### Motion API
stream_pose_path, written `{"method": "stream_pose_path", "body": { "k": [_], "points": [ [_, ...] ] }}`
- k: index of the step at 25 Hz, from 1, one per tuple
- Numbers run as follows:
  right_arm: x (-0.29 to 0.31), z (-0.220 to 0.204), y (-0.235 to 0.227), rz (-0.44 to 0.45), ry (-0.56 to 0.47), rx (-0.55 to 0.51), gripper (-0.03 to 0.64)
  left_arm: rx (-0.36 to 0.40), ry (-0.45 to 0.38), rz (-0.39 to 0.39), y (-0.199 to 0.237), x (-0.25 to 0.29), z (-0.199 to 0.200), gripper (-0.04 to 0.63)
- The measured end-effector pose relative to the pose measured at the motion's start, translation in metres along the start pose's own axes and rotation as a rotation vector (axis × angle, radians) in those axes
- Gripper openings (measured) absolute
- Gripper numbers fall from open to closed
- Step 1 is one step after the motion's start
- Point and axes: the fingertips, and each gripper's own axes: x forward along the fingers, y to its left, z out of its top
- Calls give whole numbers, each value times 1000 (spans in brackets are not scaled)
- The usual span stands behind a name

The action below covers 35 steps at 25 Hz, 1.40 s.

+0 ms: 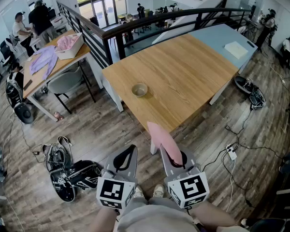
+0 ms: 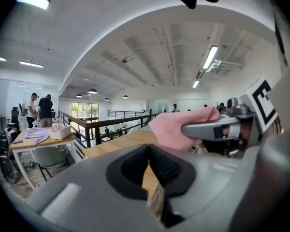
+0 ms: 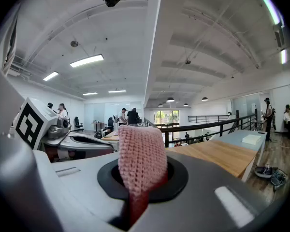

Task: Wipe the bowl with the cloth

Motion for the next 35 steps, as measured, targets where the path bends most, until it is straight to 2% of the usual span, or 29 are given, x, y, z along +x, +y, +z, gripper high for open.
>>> {"method": "stream_pose_path", "body": {
  "k": [11,20,27,35],
  "points": [
    [-1,16,-12,8,-30,-34,15,13,14,13,-8,3,9,2],
    [-7,6,-16,54,-28,-36,15,21,21,38,-23,6,5,2],
    [-20,3,-43,46,-43,-20,15,39,24,53,-47,12,4,2],
    [-23,5,-57,54,-55,-13,15,31,25,61,-54,23,10,2]
  ]
}}
